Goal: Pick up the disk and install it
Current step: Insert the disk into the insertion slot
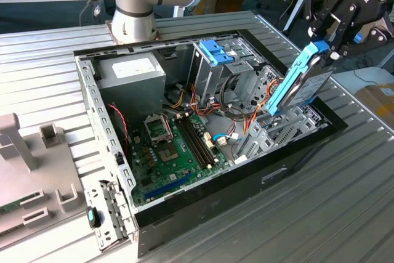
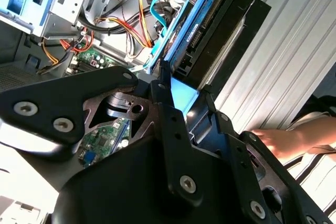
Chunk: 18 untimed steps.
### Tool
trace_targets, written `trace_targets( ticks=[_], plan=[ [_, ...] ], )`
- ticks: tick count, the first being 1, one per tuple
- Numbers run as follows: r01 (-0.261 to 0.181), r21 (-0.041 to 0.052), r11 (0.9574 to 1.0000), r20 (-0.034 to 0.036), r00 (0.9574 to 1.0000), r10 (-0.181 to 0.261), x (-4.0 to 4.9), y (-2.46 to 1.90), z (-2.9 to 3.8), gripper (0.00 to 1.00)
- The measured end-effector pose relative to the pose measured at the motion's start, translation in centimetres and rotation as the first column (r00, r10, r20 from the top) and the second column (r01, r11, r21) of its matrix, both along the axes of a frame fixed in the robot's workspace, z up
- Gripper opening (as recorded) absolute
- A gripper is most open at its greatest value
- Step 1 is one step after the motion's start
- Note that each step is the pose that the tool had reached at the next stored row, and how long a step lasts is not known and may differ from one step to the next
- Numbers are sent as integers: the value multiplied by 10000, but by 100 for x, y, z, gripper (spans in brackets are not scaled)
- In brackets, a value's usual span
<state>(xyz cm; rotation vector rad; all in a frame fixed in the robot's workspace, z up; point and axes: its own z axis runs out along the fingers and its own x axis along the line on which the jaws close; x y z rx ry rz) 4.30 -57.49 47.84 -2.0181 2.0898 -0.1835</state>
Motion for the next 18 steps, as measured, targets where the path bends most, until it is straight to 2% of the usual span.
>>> trace_targets(
  ticks=[4,11,15,18],
  plan=[
    [70,-12,10000,0,10000,-70,-20,0,-1,36],
    [423,-96,9991,1,9991,-423,-56,0,-41,36],
    [435,-97,9990,2,9991,-435,-56,0,-41,36],
    [437,-99,9990,-37,9990,-437,-57,0,-41,36]
  ],
)
